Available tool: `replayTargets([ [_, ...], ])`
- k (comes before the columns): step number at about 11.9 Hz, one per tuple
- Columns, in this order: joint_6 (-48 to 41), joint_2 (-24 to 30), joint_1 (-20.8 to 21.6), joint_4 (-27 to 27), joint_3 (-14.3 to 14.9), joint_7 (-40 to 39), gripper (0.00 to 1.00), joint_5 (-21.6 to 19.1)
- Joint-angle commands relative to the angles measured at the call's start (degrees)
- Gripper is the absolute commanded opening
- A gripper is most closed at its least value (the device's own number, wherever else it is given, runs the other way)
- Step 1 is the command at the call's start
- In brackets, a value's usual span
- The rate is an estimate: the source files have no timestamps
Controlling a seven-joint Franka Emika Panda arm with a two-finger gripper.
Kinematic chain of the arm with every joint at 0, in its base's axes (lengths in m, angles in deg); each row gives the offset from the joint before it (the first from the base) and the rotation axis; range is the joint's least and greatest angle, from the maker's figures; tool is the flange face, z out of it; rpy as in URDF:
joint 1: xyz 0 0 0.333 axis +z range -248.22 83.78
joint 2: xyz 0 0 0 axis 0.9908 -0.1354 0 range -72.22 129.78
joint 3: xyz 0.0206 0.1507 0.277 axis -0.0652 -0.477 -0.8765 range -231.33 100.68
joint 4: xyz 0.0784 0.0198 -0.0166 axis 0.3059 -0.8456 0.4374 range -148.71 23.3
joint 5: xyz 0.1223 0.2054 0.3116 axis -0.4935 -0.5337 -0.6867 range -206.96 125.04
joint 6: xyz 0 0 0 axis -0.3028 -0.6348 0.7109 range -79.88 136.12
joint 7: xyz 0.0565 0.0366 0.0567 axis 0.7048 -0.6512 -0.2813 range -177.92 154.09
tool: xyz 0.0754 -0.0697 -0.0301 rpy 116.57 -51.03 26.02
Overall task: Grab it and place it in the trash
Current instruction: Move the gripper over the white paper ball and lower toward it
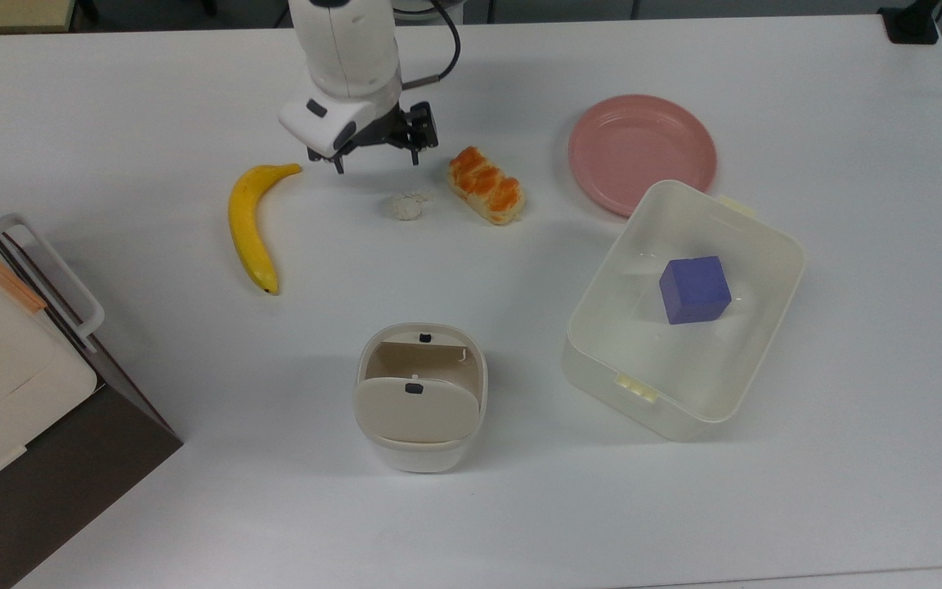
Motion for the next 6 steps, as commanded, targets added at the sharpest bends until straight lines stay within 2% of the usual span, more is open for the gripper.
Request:
replayTargets([
  [1, 4.8, -1.4, 1.0, -2.3, 0.2, -1.2, 1.00, -0.7],
  [6, 8.3, -1.9, 1.5, -3.5, 0.1, -1.1, 1.00, -0.7],
])
